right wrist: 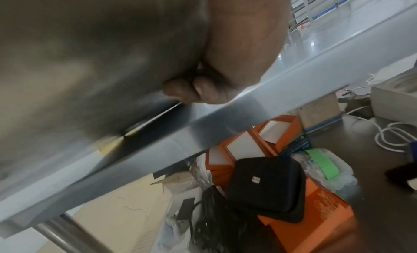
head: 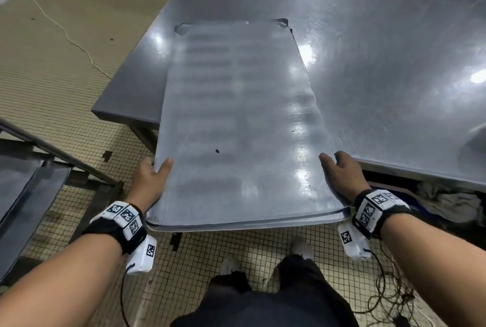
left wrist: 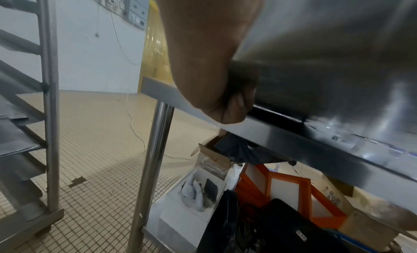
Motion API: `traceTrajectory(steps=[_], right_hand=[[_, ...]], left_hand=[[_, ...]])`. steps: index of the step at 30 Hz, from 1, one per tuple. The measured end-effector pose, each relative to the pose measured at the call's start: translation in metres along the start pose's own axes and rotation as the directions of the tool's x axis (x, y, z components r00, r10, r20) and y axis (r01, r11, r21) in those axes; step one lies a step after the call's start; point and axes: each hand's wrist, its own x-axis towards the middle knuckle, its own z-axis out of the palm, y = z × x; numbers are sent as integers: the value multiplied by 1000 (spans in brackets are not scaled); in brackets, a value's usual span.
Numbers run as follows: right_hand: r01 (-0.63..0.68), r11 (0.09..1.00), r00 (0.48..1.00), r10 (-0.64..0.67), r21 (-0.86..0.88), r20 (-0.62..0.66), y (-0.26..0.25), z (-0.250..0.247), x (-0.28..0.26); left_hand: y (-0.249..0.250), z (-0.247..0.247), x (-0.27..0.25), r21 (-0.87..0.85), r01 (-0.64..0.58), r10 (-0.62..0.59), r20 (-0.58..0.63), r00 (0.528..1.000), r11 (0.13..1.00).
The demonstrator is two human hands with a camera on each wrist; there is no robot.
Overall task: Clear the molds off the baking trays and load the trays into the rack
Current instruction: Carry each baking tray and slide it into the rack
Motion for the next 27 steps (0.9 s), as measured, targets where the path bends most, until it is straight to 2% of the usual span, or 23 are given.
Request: traceTrajectory(steps=[6, 10, 14, 16, 20, 23, 27], right_hand=[[116, 987, 993, -112, 107, -41, -13, -28, 36], [211, 967, 975, -219, 146, 44, -26, -51, 61], [302, 931, 930, -335, 204, 153, -49, -67, 82], [344, 906, 894, -397, 248, 209, -66, -72, 88], [387, 840, 811, -506, 380, 294, -105, -79, 93], [357, 807, 752, -547, 471, 367, -133, -73, 91], [400, 743, 632, -647, 537, 425, -173, -67, 65]], left_hand=[[22, -4, -14, -135, 12, -20, -63, 998, 991], [36, -3, -45, -185, 31, -54, -119, 991, 982], [52, -1, -84, -177, 29, -76, -264, 962, 984], [56, -4, -106, -130, 48, -93, -365, 926, 990], [65, -11, -153, -198, 29, -129, -518, 845, 980], [66, -22, -188, -276, -1, -179, -629, 757, 961], [63, -38, -239, -273, 17, -220, -737, 639, 962]])
